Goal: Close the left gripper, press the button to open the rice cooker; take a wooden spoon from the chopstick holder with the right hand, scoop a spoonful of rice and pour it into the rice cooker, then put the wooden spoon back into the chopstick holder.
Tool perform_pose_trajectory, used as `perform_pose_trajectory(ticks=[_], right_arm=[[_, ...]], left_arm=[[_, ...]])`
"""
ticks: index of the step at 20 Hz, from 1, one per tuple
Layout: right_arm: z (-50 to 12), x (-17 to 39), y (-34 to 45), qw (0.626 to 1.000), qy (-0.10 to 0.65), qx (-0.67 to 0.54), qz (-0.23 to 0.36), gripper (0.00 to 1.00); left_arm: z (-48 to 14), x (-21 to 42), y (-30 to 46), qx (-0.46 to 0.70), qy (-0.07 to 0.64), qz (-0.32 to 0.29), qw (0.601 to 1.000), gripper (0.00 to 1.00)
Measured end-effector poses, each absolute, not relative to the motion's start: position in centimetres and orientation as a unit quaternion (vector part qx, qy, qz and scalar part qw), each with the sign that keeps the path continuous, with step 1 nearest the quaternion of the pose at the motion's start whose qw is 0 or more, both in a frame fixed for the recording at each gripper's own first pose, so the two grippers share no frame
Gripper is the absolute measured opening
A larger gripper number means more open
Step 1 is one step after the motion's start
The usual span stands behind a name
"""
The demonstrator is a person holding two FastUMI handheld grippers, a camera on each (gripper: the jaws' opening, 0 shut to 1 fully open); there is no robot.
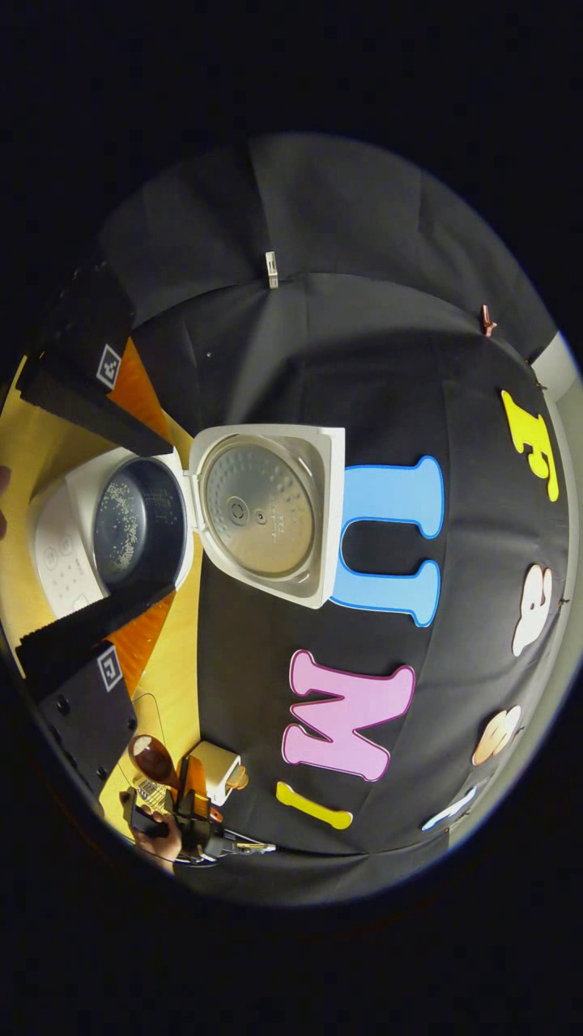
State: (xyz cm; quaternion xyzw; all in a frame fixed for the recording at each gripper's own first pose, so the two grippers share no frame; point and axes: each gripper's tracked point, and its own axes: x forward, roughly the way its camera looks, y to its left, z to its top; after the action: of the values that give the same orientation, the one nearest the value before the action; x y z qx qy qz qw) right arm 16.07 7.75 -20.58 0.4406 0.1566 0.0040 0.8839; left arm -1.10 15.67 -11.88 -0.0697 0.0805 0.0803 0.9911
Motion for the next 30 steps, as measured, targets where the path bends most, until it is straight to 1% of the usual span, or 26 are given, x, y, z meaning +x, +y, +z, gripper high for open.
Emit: perform_pose_trajectory(ticks=[4, 9, 11, 12, 16, 22, 26, 30], right_arm=[[-16.6, 17.2, 11.3, 0.872, 0.148, 0.466, 0.035, 0.23], [-12.5, 19.4, 18.7, 0.863, 0.149, 0.475, 0.085, 0.23], [-11.8, 20.1, 22.1, 0.863, 0.155, 0.470, 0.104, 0.23], [-11.5, 20.4, 23.7, 0.861, 0.159, 0.469, 0.113, 0.23], [-11.5, 22.0, 29.4, 0.857, 0.173, 0.468, 0.130, 0.23], [-13.2, 23.3, 35.5, 0.878, 0.186, 0.418, 0.143, 0.23], [-14.5, 23.8, 37.9, 0.899, 0.195, 0.364, 0.142, 0.23], [-14.6, 23.7, 39.6, 0.917, 0.189, 0.317, 0.149, 0.22]], left_arm=[[-11.6, -1.5, 15.9, -0.063, 0.070, 0.080, 0.992, 0.98], [-11.6, -2.6, 16.4, -0.047, 0.059, 0.081, 0.994, 0.98], [-11.4, -3.1, 16.5, -0.037, 0.050, 0.079, 0.995, 0.97], [-11.3, -3.4, 16.5, -0.034, 0.048, 0.077, 0.995, 0.99], [-11.2, -4.1, 16.4, -0.024, 0.040, 0.071, 0.996, 0.98], [-11.0, -4.5, 16.4, -0.037, 0.031, 0.067, 0.997, 0.98], [-11.3, -4.3, 16.8, -0.042, 0.029, 0.067, 0.996, 0.97], [-12.0, -4.3, 17.4, -0.056, 0.032, 0.071, 0.995, 0.98]])
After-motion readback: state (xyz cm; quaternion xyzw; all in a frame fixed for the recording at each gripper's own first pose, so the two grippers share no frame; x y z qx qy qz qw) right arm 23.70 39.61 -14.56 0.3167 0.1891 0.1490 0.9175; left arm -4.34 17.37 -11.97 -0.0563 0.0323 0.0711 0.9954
